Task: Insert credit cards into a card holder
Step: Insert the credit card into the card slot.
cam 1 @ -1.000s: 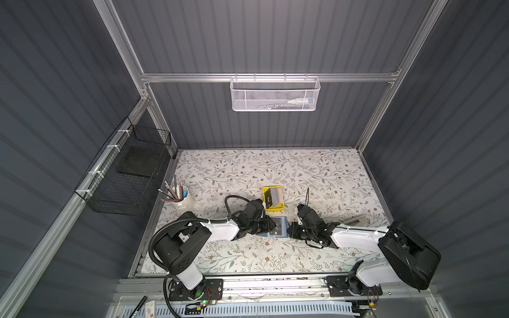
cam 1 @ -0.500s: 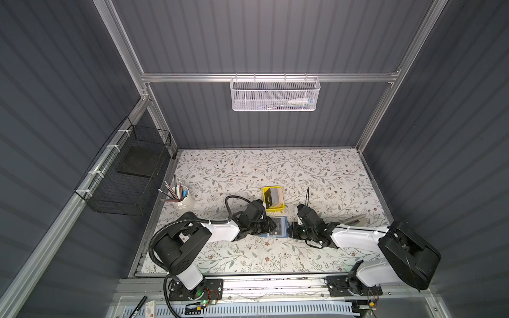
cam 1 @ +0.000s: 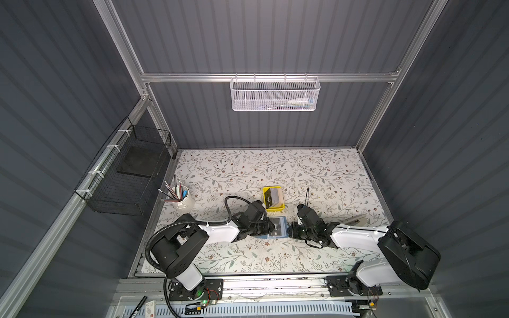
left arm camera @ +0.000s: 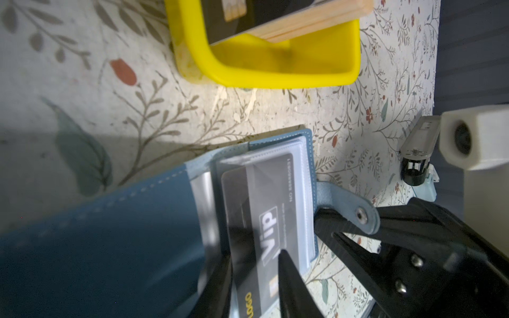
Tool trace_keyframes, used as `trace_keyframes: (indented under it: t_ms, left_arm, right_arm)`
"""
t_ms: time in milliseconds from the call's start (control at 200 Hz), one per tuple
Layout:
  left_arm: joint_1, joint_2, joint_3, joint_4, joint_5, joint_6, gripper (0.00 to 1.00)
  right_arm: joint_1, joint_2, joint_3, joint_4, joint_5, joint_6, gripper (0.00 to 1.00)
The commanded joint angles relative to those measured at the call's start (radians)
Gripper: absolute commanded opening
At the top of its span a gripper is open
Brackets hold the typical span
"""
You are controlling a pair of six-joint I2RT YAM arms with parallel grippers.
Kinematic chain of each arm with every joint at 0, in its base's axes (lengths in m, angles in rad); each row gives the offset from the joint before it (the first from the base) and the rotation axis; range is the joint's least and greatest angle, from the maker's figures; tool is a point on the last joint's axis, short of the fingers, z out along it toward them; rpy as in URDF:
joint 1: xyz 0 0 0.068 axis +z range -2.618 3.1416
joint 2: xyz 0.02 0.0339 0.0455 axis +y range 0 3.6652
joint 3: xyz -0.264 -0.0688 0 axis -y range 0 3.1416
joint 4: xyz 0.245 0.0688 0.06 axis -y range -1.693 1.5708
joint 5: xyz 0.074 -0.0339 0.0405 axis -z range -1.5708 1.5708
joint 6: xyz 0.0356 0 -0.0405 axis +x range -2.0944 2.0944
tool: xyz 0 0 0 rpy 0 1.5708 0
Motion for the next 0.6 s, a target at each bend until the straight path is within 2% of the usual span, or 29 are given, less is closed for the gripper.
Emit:
trace_keyframes:
  t_ms: [0, 195, 405, 595]
  left_arm:
    - [-0.007, -0.035, 0.003, -0.045, -0.03, 0.021, 0.33]
    - [-0.008, -0.046, 0.003, -0.07, -0.054, 0.02, 0.33]
    - [-0.01, -0.028, 0.004, -0.046, -0.025, 0.016, 0.33]
    - [-0.012, -0.02, 0.004, -0.022, -0.007, 0.014, 0.27]
  right_arm:
    - [0.005, 0.022, 0.01, -0.046, 0.021, -0.005, 0.1]
    - [0.008, 0.021, 0.011, -0.049, 0.022, -0.007, 0.1]
    - [0.008, 0.02, 0.012, -0.049, 0.022, -0.007, 0.1]
    - [0.008, 0.021, 0.013, -0.052, 0.024, -0.007, 0.1]
